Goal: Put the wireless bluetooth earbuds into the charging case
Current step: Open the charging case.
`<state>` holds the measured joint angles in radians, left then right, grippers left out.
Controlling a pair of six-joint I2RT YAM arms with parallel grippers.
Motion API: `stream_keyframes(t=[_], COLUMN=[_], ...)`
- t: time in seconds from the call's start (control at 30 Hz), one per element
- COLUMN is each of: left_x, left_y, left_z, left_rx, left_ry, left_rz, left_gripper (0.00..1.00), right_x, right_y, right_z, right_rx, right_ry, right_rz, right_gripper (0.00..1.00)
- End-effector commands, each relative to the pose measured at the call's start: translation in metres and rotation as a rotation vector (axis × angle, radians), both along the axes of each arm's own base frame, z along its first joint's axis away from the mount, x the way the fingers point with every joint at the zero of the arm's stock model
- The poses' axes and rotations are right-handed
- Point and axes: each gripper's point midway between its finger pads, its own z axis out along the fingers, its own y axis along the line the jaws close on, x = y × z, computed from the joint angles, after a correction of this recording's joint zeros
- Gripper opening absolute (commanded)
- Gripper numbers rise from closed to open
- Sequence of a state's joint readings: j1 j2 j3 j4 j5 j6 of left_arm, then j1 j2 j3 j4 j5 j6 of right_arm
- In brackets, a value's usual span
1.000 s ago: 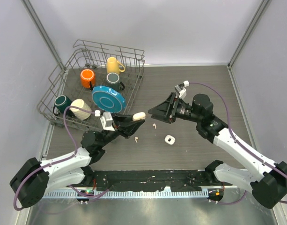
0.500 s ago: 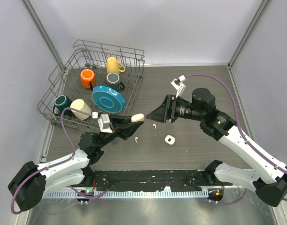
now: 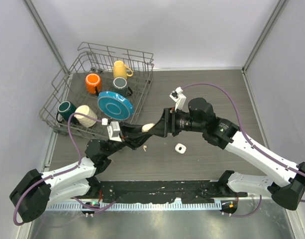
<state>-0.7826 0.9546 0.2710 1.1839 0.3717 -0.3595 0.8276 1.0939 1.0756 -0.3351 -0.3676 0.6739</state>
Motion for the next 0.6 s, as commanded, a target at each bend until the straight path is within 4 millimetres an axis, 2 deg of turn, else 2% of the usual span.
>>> stream_keyframes(t=[0.0,0.57], left_x=[-0.010,-0.021], left_y=[0.004,0.004], left_z=[0.026,0.021], left_rx=[-0.050,-0.002], left_ry=[-0.091,-0.115], left_rz=[-0.021,-0.058], left_gripper=[0.00,0.00], right_x=[0.012,0.017], right_y=[-0.001,0.012], right_z=[0.024,0.030], right_rx=[0.028,0.161], right_ry=[-0.082,0.005], right_rz=[-0.050,-0.092], right_gripper=[0.68,0.67])
